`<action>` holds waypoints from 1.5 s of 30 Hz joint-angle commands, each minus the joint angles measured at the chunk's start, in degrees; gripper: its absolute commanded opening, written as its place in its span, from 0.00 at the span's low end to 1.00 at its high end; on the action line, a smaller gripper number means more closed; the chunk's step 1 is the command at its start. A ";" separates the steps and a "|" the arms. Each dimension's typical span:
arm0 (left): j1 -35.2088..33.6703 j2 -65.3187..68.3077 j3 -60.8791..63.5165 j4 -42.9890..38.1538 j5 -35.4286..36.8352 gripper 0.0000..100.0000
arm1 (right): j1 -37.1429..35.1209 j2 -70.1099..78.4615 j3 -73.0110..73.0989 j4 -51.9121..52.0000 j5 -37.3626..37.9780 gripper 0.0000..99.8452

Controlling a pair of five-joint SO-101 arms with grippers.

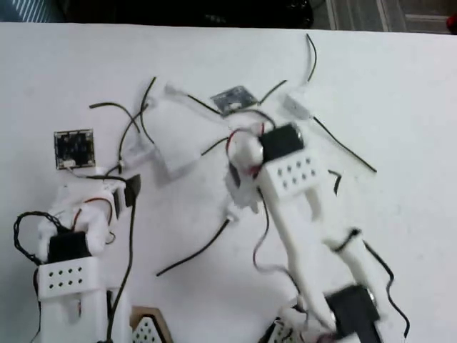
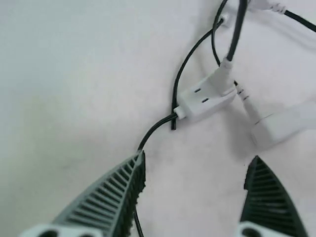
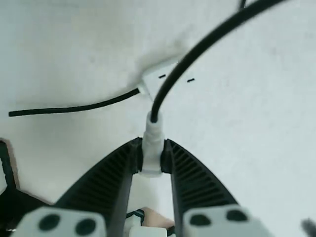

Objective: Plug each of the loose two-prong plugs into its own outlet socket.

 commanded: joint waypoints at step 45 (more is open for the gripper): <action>12.00 -19.91 -4.31 15.82 3.87 0.32 | 0.13 -36.26 46.77 -38.64 14.51 0.02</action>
